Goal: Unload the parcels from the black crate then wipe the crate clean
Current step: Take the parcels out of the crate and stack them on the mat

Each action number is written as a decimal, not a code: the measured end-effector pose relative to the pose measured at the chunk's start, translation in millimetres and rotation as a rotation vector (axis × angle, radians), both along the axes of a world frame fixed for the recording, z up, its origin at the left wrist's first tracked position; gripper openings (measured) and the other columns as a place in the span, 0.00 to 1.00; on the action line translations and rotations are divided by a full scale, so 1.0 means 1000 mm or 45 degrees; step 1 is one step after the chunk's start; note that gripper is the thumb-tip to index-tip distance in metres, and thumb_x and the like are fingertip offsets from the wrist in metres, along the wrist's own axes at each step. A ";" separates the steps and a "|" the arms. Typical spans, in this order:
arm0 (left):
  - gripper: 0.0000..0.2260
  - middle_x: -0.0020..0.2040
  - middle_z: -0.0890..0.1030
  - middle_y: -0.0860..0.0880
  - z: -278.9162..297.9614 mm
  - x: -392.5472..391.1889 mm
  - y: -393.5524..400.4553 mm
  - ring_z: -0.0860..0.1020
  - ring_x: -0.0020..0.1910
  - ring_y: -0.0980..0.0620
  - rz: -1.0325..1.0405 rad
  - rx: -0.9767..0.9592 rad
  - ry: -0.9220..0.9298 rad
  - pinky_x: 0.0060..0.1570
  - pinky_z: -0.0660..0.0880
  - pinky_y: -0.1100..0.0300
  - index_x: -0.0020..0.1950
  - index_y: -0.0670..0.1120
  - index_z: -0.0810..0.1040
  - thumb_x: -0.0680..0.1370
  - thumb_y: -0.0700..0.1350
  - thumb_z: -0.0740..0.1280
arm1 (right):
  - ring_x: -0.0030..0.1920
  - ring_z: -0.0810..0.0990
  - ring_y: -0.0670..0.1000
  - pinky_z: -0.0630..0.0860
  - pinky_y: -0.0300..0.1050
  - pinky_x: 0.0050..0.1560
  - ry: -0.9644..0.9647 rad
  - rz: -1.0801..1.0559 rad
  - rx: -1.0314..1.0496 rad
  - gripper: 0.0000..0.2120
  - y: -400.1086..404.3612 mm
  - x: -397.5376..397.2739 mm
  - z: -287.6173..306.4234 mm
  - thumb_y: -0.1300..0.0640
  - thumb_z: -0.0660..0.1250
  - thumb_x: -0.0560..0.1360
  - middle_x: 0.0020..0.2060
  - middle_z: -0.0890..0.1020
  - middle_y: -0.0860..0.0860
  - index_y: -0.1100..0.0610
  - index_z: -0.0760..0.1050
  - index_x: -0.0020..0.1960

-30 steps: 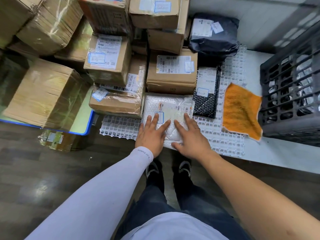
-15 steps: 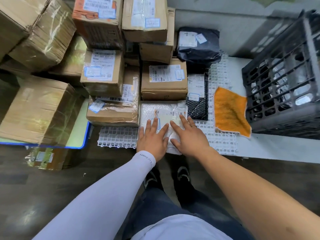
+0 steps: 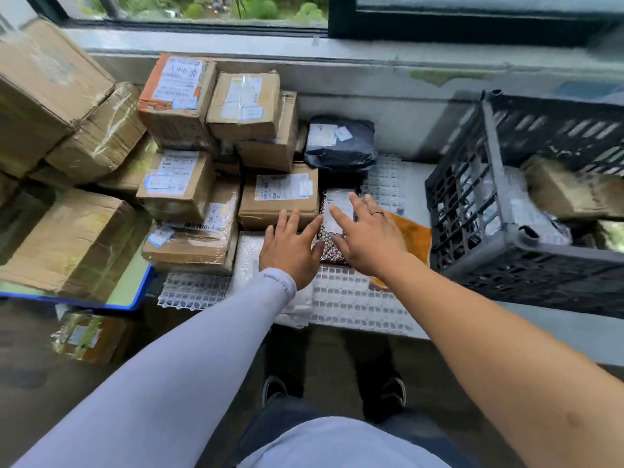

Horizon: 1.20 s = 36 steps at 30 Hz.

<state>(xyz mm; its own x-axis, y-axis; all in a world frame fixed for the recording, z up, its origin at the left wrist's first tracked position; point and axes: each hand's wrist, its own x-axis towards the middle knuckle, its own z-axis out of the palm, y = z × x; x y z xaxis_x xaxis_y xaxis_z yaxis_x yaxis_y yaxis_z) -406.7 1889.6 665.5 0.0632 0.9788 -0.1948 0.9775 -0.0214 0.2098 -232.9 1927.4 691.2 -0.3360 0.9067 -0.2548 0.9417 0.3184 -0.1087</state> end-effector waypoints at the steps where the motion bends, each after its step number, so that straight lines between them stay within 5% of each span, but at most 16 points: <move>1: 0.25 0.85 0.51 0.45 0.005 0.011 0.003 0.47 0.84 0.42 0.029 0.006 0.008 0.79 0.50 0.42 0.83 0.62 0.54 0.86 0.61 0.52 | 0.83 0.44 0.60 0.50 0.65 0.80 0.014 0.019 0.015 0.31 0.004 0.010 0.007 0.38 0.53 0.84 0.84 0.44 0.53 0.41 0.47 0.83; 21: 0.27 0.84 0.55 0.43 0.100 0.222 0.044 0.52 0.83 0.41 0.103 0.322 -0.169 0.79 0.55 0.42 0.84 0.59 0.56 0.85 0.63 0.51 | 0.83 0.45 0.59 0.49 0.63 0.80 0.093 -0.010 0.285 0.29 0.054 0.207 0.106 0.41 0.51 0.85 0.84 0.47 0.53 0.42 0.47 0.83; 36: 0.32 0.85 0.50 0.45 0.111 0.333 0.108 0.46 0.84 0.43 -0.428 0.258 -0.043 0.79 0.38 0.37 0.84 0.58 0.51 0.82 0.61 0.58 | 0.83 0.43 0.58 0.50 0.63 0.81 -0.113 -0.450 0.082 0.30 0.063 0.319 0.078 0.41 0.52 0.85 0.84 0.44 0.51 0.41 0.44 0.84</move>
<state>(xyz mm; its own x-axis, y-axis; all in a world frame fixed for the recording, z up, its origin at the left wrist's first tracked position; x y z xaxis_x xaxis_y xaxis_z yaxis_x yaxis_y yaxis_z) -74.0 1998.1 776.5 0.3896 0.9209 0.0081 0.9017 -0.3832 0.2003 86.1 1990.3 768.9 0.0214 0.9780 -0.2076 0.9996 -0.0245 -0.0123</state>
